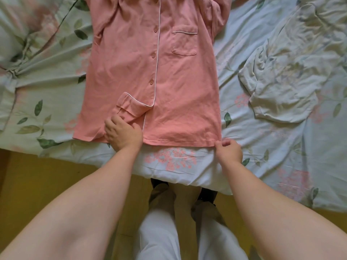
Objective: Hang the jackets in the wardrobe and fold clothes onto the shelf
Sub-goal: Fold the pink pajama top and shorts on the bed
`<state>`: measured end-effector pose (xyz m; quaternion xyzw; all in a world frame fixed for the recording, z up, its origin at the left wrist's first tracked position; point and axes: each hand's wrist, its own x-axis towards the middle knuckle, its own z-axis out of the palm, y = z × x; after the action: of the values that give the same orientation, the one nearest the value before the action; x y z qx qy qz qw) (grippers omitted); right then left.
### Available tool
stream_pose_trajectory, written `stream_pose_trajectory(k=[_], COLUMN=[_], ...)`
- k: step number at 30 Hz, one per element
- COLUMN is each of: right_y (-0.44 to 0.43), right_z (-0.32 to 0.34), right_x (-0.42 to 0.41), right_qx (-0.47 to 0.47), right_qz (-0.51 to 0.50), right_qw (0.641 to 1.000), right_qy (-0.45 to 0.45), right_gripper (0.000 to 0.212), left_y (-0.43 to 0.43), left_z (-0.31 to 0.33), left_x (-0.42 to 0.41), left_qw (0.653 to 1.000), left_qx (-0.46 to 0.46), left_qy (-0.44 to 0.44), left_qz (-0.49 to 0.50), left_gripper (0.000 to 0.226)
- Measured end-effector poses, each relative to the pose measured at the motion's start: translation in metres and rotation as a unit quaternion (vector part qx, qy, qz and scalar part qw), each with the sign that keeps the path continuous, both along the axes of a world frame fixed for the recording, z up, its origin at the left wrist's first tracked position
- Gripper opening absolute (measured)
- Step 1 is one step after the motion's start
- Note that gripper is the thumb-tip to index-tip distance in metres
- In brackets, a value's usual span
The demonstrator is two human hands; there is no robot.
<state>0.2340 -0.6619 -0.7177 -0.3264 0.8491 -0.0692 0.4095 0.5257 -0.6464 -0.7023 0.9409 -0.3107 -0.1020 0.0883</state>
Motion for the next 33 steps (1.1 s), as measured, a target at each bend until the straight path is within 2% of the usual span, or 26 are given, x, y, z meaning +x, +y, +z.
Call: stream_pose_trajectory(k=[2, 4, 7, 10, 13, 15, 17, 19, 22, 26, 28, 29, 30, 31, 33], right_y=[-0.001, -0.004, -0.011, -0.018, -0.023, -0.025, -0.027, -0.030, -0.032, -0.033, -0.033, -0.032, -0.032, -0.031, -0.029], right_z=[0.002, 0.003, 0.006, 0.007, 0.008, 0.008, 0.006, 0.006, 0.008, 0.006, 0.005, 0.005, 0.006, 0.006, 0.006], right_x=[-0.001, 0.001, 0.011, 0.025, 0.036, 0.040, 0.042, 0.041, 0.040, 0.040, 0.041, 0.041, 0.041, 0.041, 0.040], right_qx=[0.010, 0.031, 0.073, 0.069, 0.066, 0.070, 0.074, 0.080, 0.094, 0.107, 0.114, 0.116, 0.117, 0.116, 0.107], right_qz=[-0.009, -0.019, -0.056, -0.056, -0.031, -0.025, -0.030, -0.034, -0.028, -0.028, -0.038, -0.043, -0.049, -0.055, -0.069], right_qw=[1.000, 0.999, 0.994, 0.994, 0.995, 0.994, 0.994, 0.993, 0.992, 0.990, 0.989, 0.989, 0.989, 0.989, 0.990], right_qy=[0.005, 0.017, 0.051, 0.061, 0.069, 0.076, 0.080, 0.079, 0.081, 0.088, 0.084, 0.079, 0.073, 0.067, 0.056], right_gripper=[0.012, 0.015, 0.041, 0.040, 0.045, 0.047, 0.048, 0.047, 0.046, 0.053, 0.054, 0.053, 0.052, 0.051, 0.049], left_y=[-0.006, -0.015, -0.027, -0.032, -0.024, -0.012, 0.003, 0.016, 0.033, 0.047, 0.047, 0.047, 0.045, 0.043, 0.040], left_z=[0.000, -0.001, -0.005, -0.002, 0.006, 0.011, 0.010, 0.007, 0.000, -0.010, -0.011, -0.011, -0.011, -0.009, -0.005], left_x=[0.017, 0.037, 0.064, 0.076, 0.069, 0.059, 0.048, 0.040, 0.038, 0.041, 0.039, 0.037, 0.035, 0.033, 0.032], left_qw=[1.000, 0.999, 0.991, 0.985, 0.962, 0.953, 0.940, 0.915, 0.878, 0.803, 0.764, 0.768, 0.796, 0.846, 0.951], left_qx=[0.008, 0.030, 0.095, 0.082, 0.042, 0.061, 0.067, 0.097, 0.155, 0.073, 0.044, 0.030, 0.016, 0.001, -0.016], left_qy=[-0.011, 0.022, 0.094, 0.153, 0.251, 0.220, 0.142, 0.072, 0.006, -0.048, -0.046, -0.029, 0.003, 0.040, 0.104], left_qz=[0.006, 0.023, 0.003, -0.025, -0.098, -0.200, -0.304, -0.386, -0.453, -0.589, -0.642, -0.640, -0.605, -0.532, -0.290], left_gripper=[0.050, 0.062, 0.072, 0.065, 0.038, 0.024, 0.018, 0.021, 0.029, 0.038, 0.038, 0.036, 0.032, 0.026, 0.017])
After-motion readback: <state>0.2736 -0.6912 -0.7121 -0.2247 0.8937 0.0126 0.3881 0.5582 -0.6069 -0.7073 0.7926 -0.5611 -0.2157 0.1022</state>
